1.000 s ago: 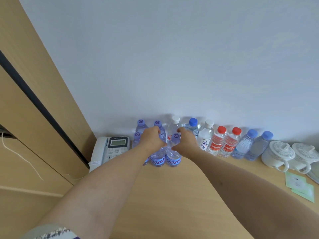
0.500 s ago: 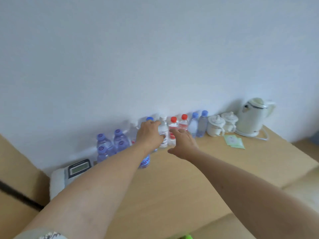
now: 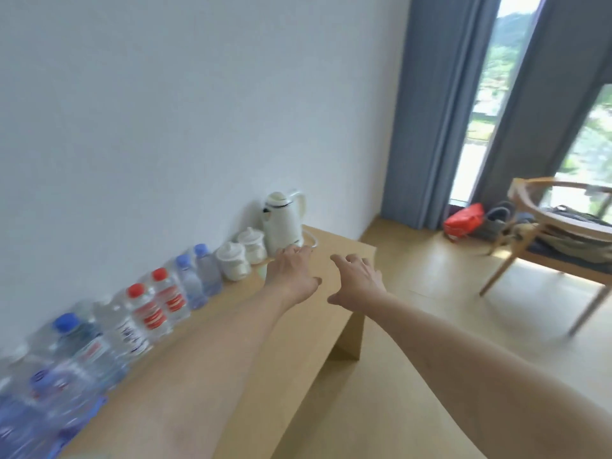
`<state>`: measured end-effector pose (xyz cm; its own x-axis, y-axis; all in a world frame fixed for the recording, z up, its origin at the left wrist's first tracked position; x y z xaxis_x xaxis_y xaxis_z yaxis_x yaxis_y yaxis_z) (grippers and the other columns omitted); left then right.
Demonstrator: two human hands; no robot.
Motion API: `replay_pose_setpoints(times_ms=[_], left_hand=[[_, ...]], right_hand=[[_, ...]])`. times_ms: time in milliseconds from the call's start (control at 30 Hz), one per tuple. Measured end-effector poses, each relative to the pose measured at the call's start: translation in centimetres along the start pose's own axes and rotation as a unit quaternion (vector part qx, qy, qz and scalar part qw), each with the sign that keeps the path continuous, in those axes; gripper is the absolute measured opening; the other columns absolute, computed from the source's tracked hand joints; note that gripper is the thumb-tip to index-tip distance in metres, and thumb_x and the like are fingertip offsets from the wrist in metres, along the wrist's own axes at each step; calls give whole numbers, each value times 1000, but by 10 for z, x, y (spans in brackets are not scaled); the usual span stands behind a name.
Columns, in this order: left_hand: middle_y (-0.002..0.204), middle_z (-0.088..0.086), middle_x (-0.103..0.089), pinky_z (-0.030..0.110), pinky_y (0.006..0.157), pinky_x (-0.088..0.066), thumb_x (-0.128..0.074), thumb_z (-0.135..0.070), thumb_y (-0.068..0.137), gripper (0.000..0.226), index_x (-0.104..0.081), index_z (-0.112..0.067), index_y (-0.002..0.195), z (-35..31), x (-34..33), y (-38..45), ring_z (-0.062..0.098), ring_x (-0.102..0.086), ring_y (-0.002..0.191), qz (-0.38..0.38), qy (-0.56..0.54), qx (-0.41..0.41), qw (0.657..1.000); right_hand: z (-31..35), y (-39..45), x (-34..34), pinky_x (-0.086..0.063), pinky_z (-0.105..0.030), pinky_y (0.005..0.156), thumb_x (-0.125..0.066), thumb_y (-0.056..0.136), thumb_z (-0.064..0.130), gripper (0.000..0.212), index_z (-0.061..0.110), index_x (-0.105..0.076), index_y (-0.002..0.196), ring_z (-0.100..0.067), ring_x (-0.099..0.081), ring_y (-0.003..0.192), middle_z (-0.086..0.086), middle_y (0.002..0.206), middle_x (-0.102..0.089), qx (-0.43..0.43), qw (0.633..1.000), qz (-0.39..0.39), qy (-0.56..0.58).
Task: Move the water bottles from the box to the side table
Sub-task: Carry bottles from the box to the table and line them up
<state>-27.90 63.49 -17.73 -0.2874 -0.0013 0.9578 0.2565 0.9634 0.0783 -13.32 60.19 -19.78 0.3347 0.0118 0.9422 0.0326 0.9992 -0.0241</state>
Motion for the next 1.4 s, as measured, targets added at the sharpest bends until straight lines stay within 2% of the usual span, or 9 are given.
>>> replay_pose_setpoints(times_ms=[400,567,700,933,1100,1300,1400], left_hand=[[156,2,-41,39,117,-34,-77,-47,84,83,-39,-28,155,-371,-130,76,26,-32,145,101,-21,-198,975],[150,1,-48,41,111,-40,-79,-45,82,77,-45,-29,149,-503,-176,84,25,-40,139,130,-36,-268,954],[152,-1,-47,43,111,-41,-80,-44,81,81,-43,-32,152,-592,-212,82,24,-39,140,161,-54,-303,938],[157,3,-40,45,113,-40,-76,-42,84,81,-38,-30,154,-757,-282,84,27,-35,144,209,-35,-429,878],[159,4,-38,48,111,-39,-77,-40,84,82,-37,-31,154,-887,-321,103,28,-32,145,210,-31,-516,830],[156,6,-40,50,110,-43,-78,-37,81,82,-39,-31,153,-1037,-344,143,30,-33,143,215,-41,-577,787],[153,5,-44,48,106,-45,-80,-38,80,82,-41,-31,151,-1098,-359,162,29,-37,140,209,-44,-592,777]], right_hand=[[-356,-61,107,-40,-47,106,-84,77,45,92,33,-33,153,-32,-39,138,-7,150,-42,-231,971,-57,-1],[-471,-106,150,-39,-48,109,-84,79,38,88,33,-34,152,-31,-38,139,-7,152,-41,-316,946,-76,3],[-552,-152,170,-36,-48,110,-81,82,37,87,32,-31,154,-31,-35,139,-8,153,-37,-389,917,-84,14],[-686,-214,188,-30,-44,110,-75,82,35,85,35,-28,153,-29,-28,142,-6,157,-30,-514,851,-95,42],[-791,-227,229,-35,-43,109,-75,83,40,86,35,-29,155,-28,-31,142,-5,156,-33,-581,805,-122,24],[-902,-228,293,-39,-43,107,-76,83,44,84,34,-32,153,-29,-36,139,-7,153,-38,-639,755,-147,10],[-950,-228,316,-37,-43,108,-77,83,45,86,35,-30,154,-28,-34,141,-6,154,-36,-655,737,-166,15]])
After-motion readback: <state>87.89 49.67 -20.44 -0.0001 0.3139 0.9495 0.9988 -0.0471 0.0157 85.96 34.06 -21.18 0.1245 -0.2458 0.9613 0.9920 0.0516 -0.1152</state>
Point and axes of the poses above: each hand's wrist, its own y-axis towards the middle knuckle, its own x-axis out of the back of the hand, z = x × y, the point moved 4 cm from there along y, towards the middle knuckle
